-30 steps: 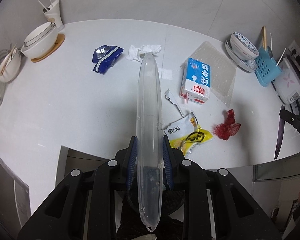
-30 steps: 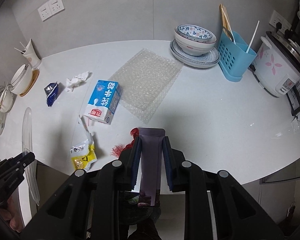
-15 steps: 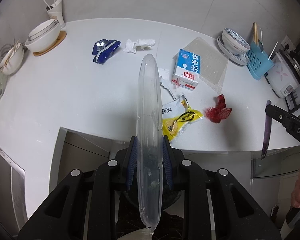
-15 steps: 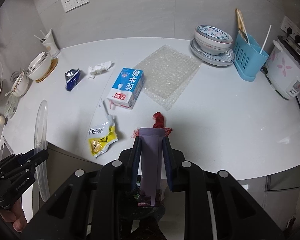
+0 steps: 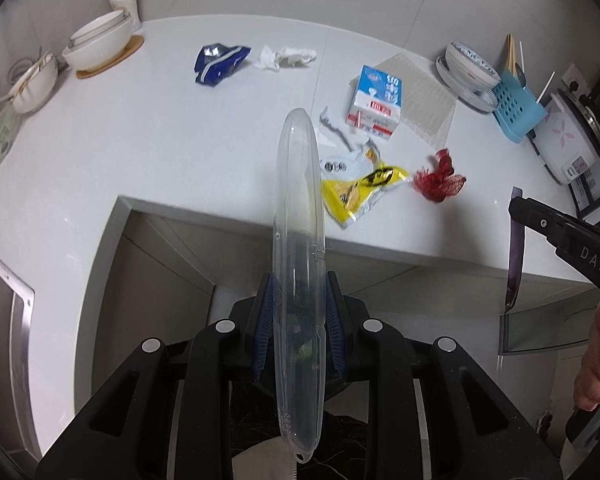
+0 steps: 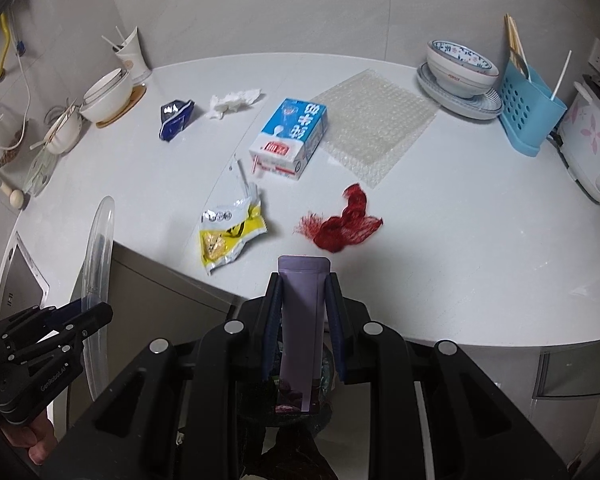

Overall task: Collect trash
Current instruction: 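Lift the tube and purple package and carry them down over the bin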

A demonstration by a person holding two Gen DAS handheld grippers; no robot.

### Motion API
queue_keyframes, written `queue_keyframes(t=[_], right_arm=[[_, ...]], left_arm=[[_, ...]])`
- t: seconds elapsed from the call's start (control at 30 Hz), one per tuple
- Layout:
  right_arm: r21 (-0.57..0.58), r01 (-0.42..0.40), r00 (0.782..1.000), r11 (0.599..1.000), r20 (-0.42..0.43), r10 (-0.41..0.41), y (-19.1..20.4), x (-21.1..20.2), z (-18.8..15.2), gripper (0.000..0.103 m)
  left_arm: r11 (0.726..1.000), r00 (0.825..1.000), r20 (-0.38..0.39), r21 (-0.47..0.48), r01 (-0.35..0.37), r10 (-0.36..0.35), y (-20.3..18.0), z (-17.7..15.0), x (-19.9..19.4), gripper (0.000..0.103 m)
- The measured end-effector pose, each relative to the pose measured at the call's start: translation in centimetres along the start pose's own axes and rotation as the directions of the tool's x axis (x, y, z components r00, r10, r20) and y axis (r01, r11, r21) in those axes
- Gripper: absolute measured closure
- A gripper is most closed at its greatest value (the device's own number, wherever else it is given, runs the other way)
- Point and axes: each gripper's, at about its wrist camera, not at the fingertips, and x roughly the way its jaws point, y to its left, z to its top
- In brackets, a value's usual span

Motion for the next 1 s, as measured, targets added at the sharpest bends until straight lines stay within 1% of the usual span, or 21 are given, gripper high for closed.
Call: queue_keyframes(t=[0.07,0.13,0.3,0.57,0.7,0.9,1.0], right_arm=[[-0.014,-0.005,1.0,1.0,-0.003,0.005,0.2,0.2,-0.6,0.082],[-0.025,-0.006,1.0,1.0,-0.004,0.006,0.5,0.4,-1.1,0.082],[-0.051,-0.03,1.0,0.998,-0.011,0.029,1.0,1.0,-2.5,0.082],[-0.1,-0.048,0.999,0.994,-0.028,0.045,2.2,2.2,-4.9,0.082],[-0.109,-0.062,0.997,0.992,-0.052,0.057,2.4,3.4,-6.2,0.082],[-0.114,-0.087,0.993,0.99,-0.094,0.076,2.3,5.8,-8.2,0.082],[-0.098,-0.095,0.989,0.991,-0.124,0.083,1.9,7.3,-9.3,0.082]], left_arm=[[1.0,1.0,-0.015,-0.005,-0.015,0.015,0.1,-0.8,0.4,0.078],[1.0,1.0,-0.022,-0.017,-0.01,0.01,0.3,-1.3,0.5,0.078],[0.999,1.0,-0.024,-0.04,-0.02,0.019,0.8,-2.7,0.7,0.078],[0.997,0.999,-0.031,-0.076,-0.033,0.03,1.5,-4.9,1.6,0.078],[0.997,0.999,-0.026,-0.069,-0.034,0.032,1.4,-6.0,2.3,0.078],[0.999,1.0,-0.006,-0.049,-0.01,0.01,1.1,-7.6,4.5,0.078],[0.999,1.0,-0.017,-0.042,-0.009,0.008,1.0,-8.4,5.8,0.078]])
